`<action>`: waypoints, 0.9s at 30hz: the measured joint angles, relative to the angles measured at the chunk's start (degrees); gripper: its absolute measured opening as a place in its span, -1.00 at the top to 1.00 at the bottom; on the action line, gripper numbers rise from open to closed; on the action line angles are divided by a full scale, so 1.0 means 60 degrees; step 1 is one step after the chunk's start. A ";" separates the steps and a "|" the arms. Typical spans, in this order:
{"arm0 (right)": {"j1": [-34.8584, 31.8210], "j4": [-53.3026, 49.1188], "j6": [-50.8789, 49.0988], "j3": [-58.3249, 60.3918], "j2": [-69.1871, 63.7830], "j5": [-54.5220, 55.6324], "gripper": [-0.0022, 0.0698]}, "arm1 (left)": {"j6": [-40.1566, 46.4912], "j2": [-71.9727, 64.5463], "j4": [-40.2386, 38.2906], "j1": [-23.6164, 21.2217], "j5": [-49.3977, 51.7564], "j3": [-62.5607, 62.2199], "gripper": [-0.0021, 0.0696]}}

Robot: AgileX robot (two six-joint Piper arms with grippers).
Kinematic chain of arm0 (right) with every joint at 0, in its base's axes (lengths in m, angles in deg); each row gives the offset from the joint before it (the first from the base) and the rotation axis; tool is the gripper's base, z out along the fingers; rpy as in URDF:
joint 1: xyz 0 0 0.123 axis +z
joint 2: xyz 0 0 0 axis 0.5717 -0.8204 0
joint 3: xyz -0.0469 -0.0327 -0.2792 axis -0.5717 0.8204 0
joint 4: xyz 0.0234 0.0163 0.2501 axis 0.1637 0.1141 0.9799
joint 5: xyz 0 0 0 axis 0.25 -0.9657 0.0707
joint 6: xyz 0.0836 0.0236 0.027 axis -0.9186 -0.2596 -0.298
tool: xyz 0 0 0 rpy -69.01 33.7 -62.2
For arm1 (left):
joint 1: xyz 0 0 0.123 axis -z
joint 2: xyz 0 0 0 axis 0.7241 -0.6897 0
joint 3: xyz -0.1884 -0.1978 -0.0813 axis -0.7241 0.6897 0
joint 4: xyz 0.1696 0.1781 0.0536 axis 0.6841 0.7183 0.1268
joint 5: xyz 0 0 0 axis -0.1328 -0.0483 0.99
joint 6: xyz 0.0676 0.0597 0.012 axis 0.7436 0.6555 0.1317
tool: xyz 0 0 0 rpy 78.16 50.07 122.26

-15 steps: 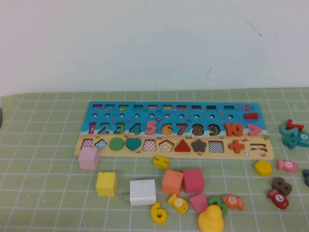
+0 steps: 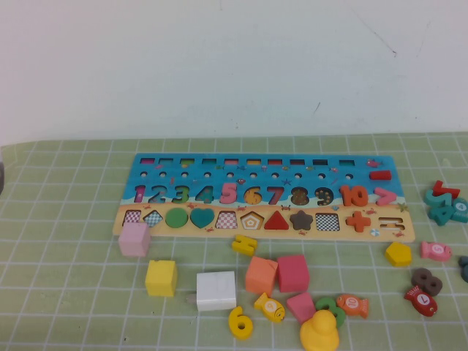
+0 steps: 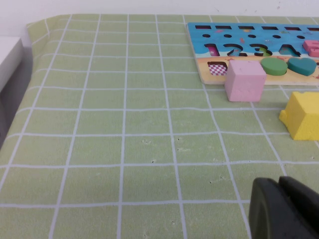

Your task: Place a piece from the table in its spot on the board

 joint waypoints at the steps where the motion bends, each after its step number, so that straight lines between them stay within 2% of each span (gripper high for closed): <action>1: 0.0000 0.0000 0.0000 0.0000 0.0000 0.0000 0.95 | 0.0000 0.0000 0.0000 0.0000 0.0000 0.0000 0.95; 14: 0.0000 0.0000 0.0000 0.0000 0.0000 0.0000 0.95 | 0.0016 0.0000 0.0000 0.0000 0.0000 0.0000 0.95; 17: 0.0000 0.0000 0.0000 0.0000 0.0000 0.0000 0.95 | -0.0120 0.0000 -0.0346 0.0000 0.0000 0.0000 0.95; 19: 0.0000 0.0000 0.0000 0.0000 0.0000 0.0000 0.95 | -0.0515 0.0000 -0.1164 0.0000 -0.0017 0.0000 0.95; 24: 0.0000 0.0000 0.0000 0.0000 0.0000 0.0000 0.95 | -0.2003 0.0000 -0.5102 0.0000 -0.0006 0.0033 0.95; 27: 0.0000 0.0000 0.0000 0.0000 0.0000 0.0000 0.95 | -0.2170 0.0000 -0.6137 0.0000 -0.0243 0.0033 0.95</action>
